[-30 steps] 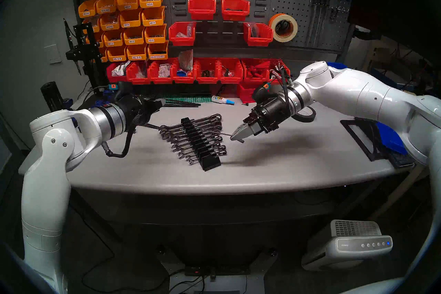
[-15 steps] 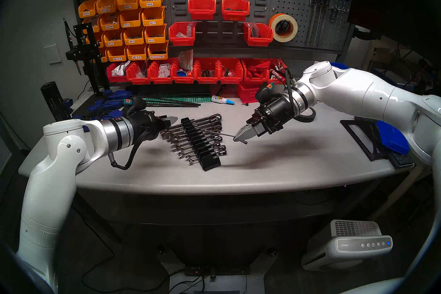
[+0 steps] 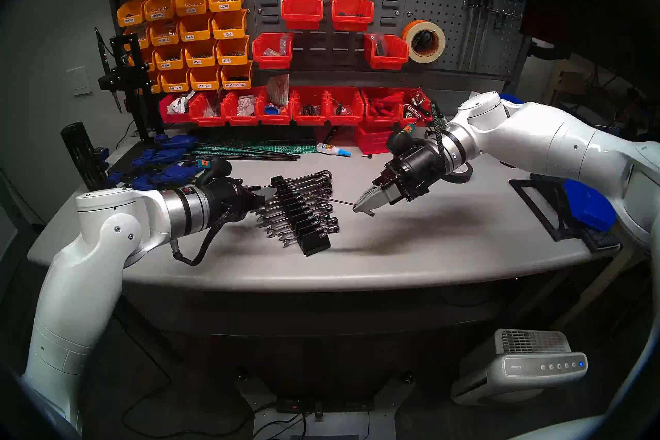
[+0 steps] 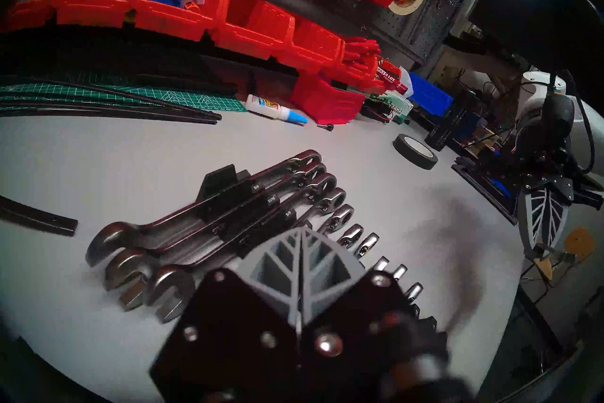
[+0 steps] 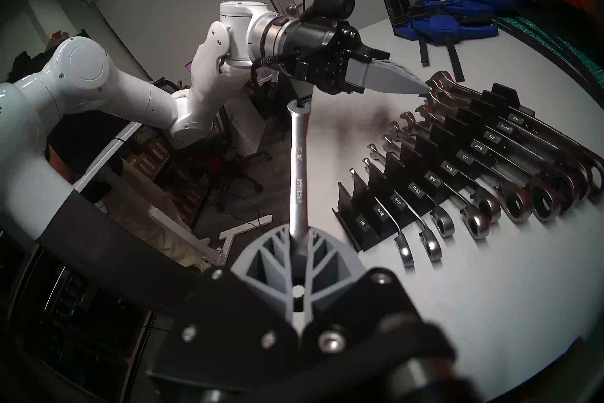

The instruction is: Put the wrenches on the table into the correct slot in the case

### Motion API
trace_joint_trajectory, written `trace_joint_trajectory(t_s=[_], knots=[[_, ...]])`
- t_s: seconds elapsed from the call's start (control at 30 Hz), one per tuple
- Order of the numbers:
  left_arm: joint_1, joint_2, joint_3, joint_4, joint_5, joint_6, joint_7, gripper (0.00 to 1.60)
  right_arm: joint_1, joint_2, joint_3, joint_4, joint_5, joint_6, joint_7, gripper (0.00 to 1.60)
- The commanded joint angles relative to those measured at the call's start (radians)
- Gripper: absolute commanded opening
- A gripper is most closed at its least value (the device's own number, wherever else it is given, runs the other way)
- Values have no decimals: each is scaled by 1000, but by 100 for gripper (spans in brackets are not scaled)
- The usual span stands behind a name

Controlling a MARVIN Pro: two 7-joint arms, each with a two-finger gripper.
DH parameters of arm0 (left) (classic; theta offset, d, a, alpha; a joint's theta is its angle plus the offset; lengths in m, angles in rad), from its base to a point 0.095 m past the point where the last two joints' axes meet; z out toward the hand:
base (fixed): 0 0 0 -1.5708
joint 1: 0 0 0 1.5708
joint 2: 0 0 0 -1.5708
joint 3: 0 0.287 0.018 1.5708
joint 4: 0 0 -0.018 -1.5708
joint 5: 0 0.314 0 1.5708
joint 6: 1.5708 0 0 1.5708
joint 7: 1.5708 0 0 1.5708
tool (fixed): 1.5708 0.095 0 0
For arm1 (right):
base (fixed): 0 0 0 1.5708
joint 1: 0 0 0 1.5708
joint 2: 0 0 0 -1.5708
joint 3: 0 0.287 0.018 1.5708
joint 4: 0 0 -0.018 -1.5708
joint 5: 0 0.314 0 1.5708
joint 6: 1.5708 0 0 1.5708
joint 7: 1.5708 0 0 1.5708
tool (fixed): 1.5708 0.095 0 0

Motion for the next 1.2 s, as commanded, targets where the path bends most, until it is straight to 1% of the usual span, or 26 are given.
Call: trace_joint_trajectory(t_s=[0.0,0.3,0.6,0.8,1.0,1.17], knots=[[1,-4,3,-15,4,-26,-27,0,47,12,7,-2,28,-9,5,0],[12,-9,21,-8,29,-44,-35,0,55,15,-7,-1,38,-16,5,0],[4,-15,44,6,59,-63,-48,0,64,20,-23,-5,46,-22,5,0],[-16,-30,57,16,72,-69,-49,0,69,27,-34,-12,54,-26,5,0],[-31,-27,63,19,85,-70,-62,0,74,32,-39,-17,57,-31,5,0],[-23,-27,67,19,98,-76,-70,0,78,32,-40,-21,58,-33,5,0]])
